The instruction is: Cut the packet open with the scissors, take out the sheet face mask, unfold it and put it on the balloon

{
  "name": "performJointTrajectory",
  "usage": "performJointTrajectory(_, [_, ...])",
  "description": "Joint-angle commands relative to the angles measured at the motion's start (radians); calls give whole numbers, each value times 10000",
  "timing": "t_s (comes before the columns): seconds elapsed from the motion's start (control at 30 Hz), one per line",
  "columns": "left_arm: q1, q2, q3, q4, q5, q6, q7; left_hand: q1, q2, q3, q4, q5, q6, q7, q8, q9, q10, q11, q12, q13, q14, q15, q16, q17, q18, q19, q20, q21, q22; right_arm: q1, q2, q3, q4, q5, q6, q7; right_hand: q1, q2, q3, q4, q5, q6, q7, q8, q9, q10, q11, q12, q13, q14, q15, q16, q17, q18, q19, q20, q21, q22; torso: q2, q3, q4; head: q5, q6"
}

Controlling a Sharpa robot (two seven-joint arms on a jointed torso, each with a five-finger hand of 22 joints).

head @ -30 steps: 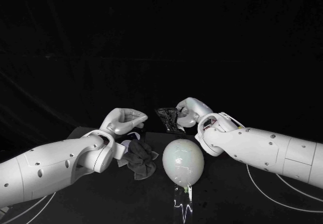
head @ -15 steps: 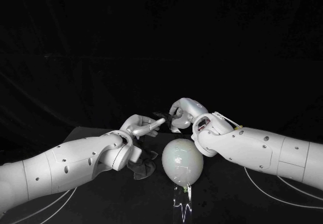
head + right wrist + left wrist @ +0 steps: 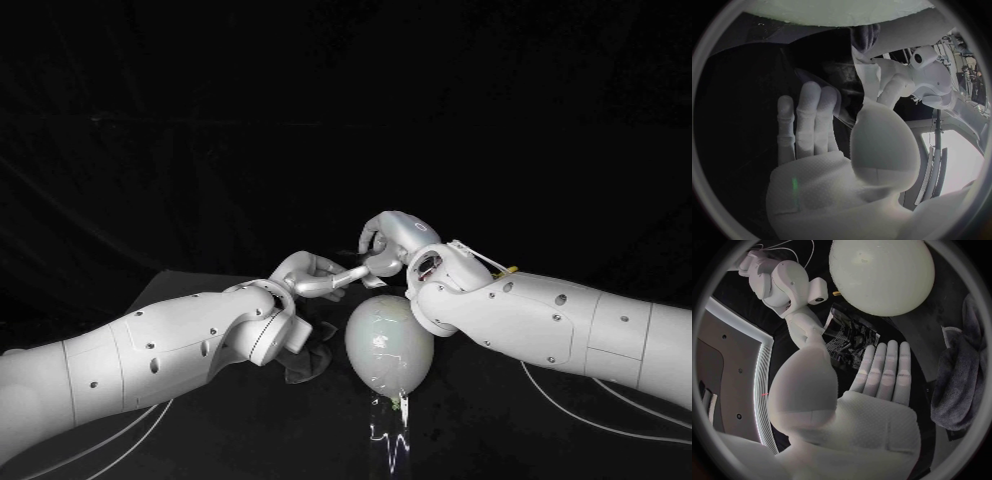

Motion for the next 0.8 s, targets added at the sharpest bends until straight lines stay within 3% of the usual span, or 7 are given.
performJointTrajectory(0.03, [22, 21, 19, 109, -211, 318, 98, -17, 9, -45, -11, 58, -59, 509, -26, -10, -91, 7, -39, 5, -93, 7, -92, -29, 1, -79, 23, -73, -37, -12, 41, 8, -53, -244, -36, -307, -189, 10, 270, 67, 29, 291, -399, 1909, 118, 443, -69, 550, 535, 19, -37, 136, 120, 207, 22, -77, 65, 70, -2, -7, 8, -35, -15])
performJointTrajectory(0.13, [21, -49, 20, 179, -220, 433, 275, 670, 3, -48, -20, -23, -97, 506, -35, -20, -175, 18, -57, 10, -156, 32, -231, -80, -16, -144, 38, -191, -117, -18, 54, 8, -150, -53, -79, -339, -292, 21, 387, 23, 30, 228, -415, 2055, 187, 438, -85, 908, 896, 8, -56, 230, 202, 208, 36, -99, 102, 114, -10, -7, 8, -35, -18])
performJointTrajectory(0.33, [19, -202, 20, 314, -372, 633, 421, 1407, 60, 10, -33, -83, -121, 513, -30, -28, -269, 37, -68, 12, -223, 64, -386, -132, -45, -218, 50, -316, -202, -21, 65, 8, -259, 208, -88, -365, -393, 38, 491, -27, 77, 177, -434, 2206, 259, 433, -103, 1267, 1263, 1, -75, 331, 288, 208, 49, -122, 138, 161, -7, -3, 9, -42, -54])
performJointTrajectory(0.43, [18, -228, 20, 362, -458, 695, 430, 1781, 172, 112, -37, -99, -35, 500, 37, -8, -270, 30, -40, 21, -213, 65, -447, -149, -52, -229, 51, -367, -243, -22, 78, 8, -264, 272, -56, -378, -416, 41, 512, -41, 98, 166, -439, 2240, 276, 430, -108, 1339, 1336, 0, -80, 355, 307, 208, 53, -128, 150, 174, -9, -5, 3, -44, -78])
performJointTrajectory(0.47, [18, -227, 20, 387, -498, 718, 432, 2090, 306, 374, -48, -113, 19, 489, 85, 5, -256, 21, -10, 26, -191, 59, -485, -158, -52, -223, 51, -396, -269, -22, 91, 8, -258, 298, -23, -395, -435, 42, 532, -58, 121, 158, -444, 2272, 290, 428, -113, 1404, 1402, -1, -84, 377, 326, 208, 56, -133, 161, 187, -7, -9, 0, -37, -87])
performJointTrajectory(0.8, [18, -90, 20, 404, -577, 627, 326, 2301, 693, 1050, -62, -143, 381, 371, 419, 94, 6, -94, 228, 55, 48, -27, -569, -159, -18, -75, 45, -455, -357, -24, 161, 8, -210, 355, 85, -555, -470, 50, 575, -95, 177, 143, -455, 2338, 319, 420, -122, 1524, 1523, 0, -94, 427, 365, 209, 64, -146, 190, 218, -11, 1, -6, -54, -128])
